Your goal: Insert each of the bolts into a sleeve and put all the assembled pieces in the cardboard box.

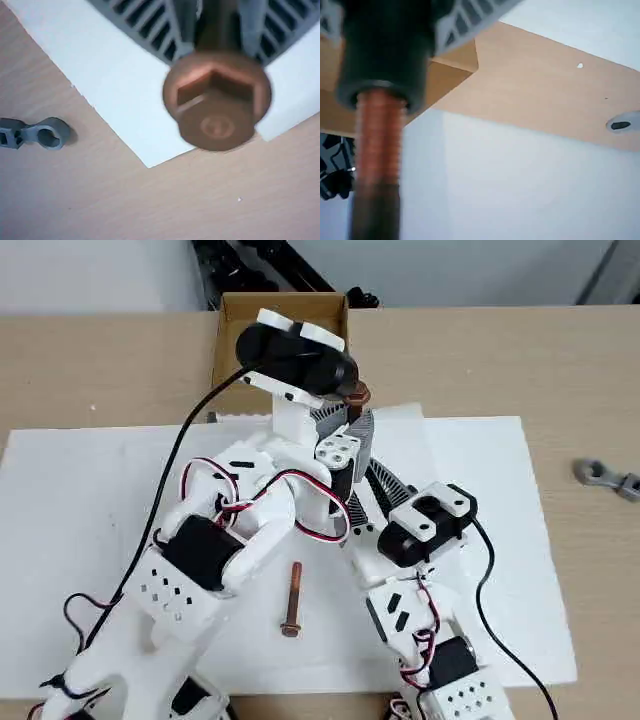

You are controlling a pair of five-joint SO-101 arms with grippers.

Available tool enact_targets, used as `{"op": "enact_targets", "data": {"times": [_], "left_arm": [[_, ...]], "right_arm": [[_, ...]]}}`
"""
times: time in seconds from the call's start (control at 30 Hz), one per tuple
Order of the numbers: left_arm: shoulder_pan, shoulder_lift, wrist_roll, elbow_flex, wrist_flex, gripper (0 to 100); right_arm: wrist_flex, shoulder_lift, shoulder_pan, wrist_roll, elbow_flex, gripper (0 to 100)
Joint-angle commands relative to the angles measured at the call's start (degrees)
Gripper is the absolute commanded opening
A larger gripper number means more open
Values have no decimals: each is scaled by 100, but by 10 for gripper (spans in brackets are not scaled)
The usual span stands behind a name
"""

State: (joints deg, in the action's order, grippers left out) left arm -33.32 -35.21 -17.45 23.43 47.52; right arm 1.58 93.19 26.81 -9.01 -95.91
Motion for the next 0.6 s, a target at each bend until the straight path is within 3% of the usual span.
{"op": "enact_targets", "data": {"times": [0.0, 0.23, 0.43, 0.57], "left_arm": [[-44, -246, 9, -136, 0, 37], [-26, -237, -273, -207, 440, 187], [-26, -246, 97, -497, 1037, 202], [79, -281, 308, -1130, 1749, 194]], "right_arm": [[13, 92, 48, -44, 97, 5], [22, 84, 48, -35, 97, 5], [110, 57, 48, -35, 132, 5], [927, 57, 31, -44, 536, 5]]}}
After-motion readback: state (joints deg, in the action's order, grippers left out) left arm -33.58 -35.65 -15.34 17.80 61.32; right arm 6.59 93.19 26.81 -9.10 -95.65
